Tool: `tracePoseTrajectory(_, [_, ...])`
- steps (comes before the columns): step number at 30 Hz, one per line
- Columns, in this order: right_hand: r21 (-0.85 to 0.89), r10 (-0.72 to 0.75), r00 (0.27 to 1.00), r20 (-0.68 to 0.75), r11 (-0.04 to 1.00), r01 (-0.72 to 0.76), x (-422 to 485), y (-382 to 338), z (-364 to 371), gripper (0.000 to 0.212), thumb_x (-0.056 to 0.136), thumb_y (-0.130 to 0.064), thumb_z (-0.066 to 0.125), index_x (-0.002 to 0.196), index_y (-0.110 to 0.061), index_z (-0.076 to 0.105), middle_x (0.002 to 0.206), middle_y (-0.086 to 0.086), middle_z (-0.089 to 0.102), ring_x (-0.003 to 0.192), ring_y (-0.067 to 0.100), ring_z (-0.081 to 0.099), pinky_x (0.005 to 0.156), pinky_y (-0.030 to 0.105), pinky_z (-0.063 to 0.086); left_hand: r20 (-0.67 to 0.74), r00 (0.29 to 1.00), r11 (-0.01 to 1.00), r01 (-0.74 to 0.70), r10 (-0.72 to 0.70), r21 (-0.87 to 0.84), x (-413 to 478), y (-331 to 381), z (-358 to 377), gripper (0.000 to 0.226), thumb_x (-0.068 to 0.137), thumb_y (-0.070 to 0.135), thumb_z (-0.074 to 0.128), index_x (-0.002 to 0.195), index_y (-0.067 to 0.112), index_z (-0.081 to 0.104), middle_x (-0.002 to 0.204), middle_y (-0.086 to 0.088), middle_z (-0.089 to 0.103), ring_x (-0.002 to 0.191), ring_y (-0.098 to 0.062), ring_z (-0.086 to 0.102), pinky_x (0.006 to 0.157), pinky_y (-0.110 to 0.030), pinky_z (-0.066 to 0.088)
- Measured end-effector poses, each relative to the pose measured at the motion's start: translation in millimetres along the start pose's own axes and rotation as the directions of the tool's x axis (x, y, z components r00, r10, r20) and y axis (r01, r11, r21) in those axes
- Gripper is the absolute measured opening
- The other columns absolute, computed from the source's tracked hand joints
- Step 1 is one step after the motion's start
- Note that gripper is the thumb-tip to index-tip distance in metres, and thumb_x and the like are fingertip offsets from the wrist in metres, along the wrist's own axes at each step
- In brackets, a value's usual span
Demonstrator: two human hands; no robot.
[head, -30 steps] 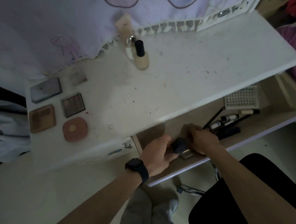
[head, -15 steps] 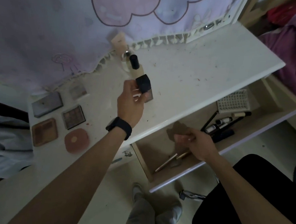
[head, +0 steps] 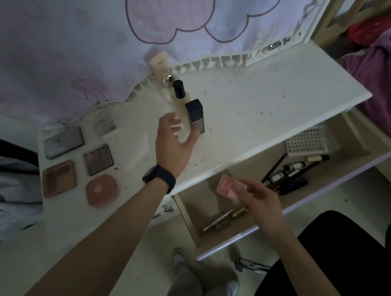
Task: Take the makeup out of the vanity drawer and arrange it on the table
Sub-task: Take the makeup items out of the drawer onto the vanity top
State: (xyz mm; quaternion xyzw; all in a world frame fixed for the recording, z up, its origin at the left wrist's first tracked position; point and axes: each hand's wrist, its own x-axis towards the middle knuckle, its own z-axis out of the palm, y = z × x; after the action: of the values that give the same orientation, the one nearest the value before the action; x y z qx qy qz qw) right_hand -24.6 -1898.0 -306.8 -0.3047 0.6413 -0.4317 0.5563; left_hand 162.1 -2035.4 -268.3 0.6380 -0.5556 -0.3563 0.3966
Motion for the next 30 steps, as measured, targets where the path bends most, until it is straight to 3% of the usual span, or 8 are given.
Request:
tracePoseTrajectory(3, [0.029,0.0,0.997,0.076,1.0,-0.002,-1.1,-4.3,13.2,0.019,0.087,-0.031,0.074,0.105,-0.037,0.076,0.097,-0.008,0.077,0.087,0.008,0.073,0.066,0.017,0.054,0.256,0.964,0.997,0.066,-0.071,0.029,-46.8,-11.4,-17.7,0.044,0.083,0.044,0.076,0.12,0.037,0.053,0.106,0.015,0.065,0.09,0.002,0.064,0.069,-0.012,0.051])
tracePoseTrajectory(6, [0.07,-0.014,0.983,0.183,0.998,0.001,-3.5,-9.5,37.5,0.024,0.082,-0.038,0.075,0.106,-0.04,0.077,0.1,-0.007,0.077,0.091,0.011,0.074,0.069,0.02,0.056,0.479,0.86,0.978,0.208,-0.179,-0.009,-77.4,-25.3,-37.7,0.031,0.086,0.042,0.074,0.115,0.039,0.065,0.102,0.016,0.072,0.092,-0.003,0.068,0.071,-0.014,0.053])
tracePoseTrajectory(11, [-0.281,-0.105,0.959,0.262,0.943,0.18,7.3,-12.2,76.7,0.015,0.088,-0.058,0.062,0.101,-0.053,0.065,0.103,-0.025,0.07,0.095,0.002,0.066,0.075,0.01,0.05,0.183,0.965,0.981,0.196,-0.19,-0.011,-60.7,-40.5,-78.7,0.015,0.091,0.016,0.071,0.104,0.023,0.069,0.098,0.011,0.074,0.094,-0.006,0.067,0.079,-0.017,0.052])
tracePoseTrajectory(14, [-0.664,-0.395,0.898,0.195,0.621,0.417,21.4,-2.6,91.0,0.038,0.097,-0.057,0.05,0.125,-0.035,0.063,0.134,-0.014,0.059,0.125,0.01,0.048,0.1,0.029,0.041,-0.022,0.967,0.963,0.254,-0.253,0.087,-29.7,-50.3,-114.9,0.008,0.094,0.024,0.067,0.101,0.026,0.063,0.088,0.018,0.066,0.079,0.008,0.063,0.061,-0.001,0.042])
tracePoseTrajectory(16, [-0.799,-0.459,0.856,0.238,0.408,0.442,27.4,6.7,98.6,0.051,0.095,-0.06,0.046,0.136,-0.03,0.057,0.148,-0.007,0.05,0.137,0.018,0.04,0.107,0.043,0.04,-0.074,0.96,0.945,0.279,-0.27,0.17,-16.5,-60.4,-132.7,0.005,0.096,0.028,0.064,0.099,0.028,0.06,0.088,0.02,0.062,0.079,0.005,0.061,0.057,-0.003,0.04])
tracePoseTrajectory(21, [-0.85,-0.462,0.854,0.238,0.325,0.413,30.2,40.2,103.1,0.058,0.099,-0.06,0.035,0.151,-0.035,0.035,0.164,-0.009,0.026,0.152,0.014,0.019,0.114,0.053,0.025,-0.178,0.957,0.954,0.258,-0.23,0.154,-19.1,-79.6,-163.9,0.01,0.098,0.026,0.061,0.094,0.034,0.058,0.09,0.013,0.067,0.083,-0.003,0.063,0.063,-0.01,0.043])
tracePoseTrajectory(25, [-0.878,-0.432,0.88,0.197,0.322,0.355,27.2,47.9,113.6,0.06,0.102,-0.059,0.021,0.154,-0.031,0.03,0.166,-0.005,0.019,0.155,0.015,0.007,0.117,0.061,0.023,-0.438,0.834,0.938,0.338,-0.335,-0.074,-39.5,-97.6,-202.1,0.009,0.099,0.021,0.058,0.107,0.018,0.062,0.09,0.012,0.064,0.088,-0.018,0.063,0.071,-0.02,0.048])
tracePoseTrajectory(30, [-0.906,-0.426,0.878,0.221,0.243,0.346,28.0,53.9,111.1,0.061,0.104,-0.058,0.02,0.159,-0.031,0.02,0.168,-0.003,0.012,0.156,0.015,-0.003,0.119,0.063,0.018,-0.562,0.691,0.856,0.514,-0.455,-0.062,-72.4,-125.6,-231.0,0.01,0.098,0.027,0.056,0.107,0.025,0.059,0.094,0.002,0.064,0.09,-0.022,0.06,0.063,-0.02,0.037])
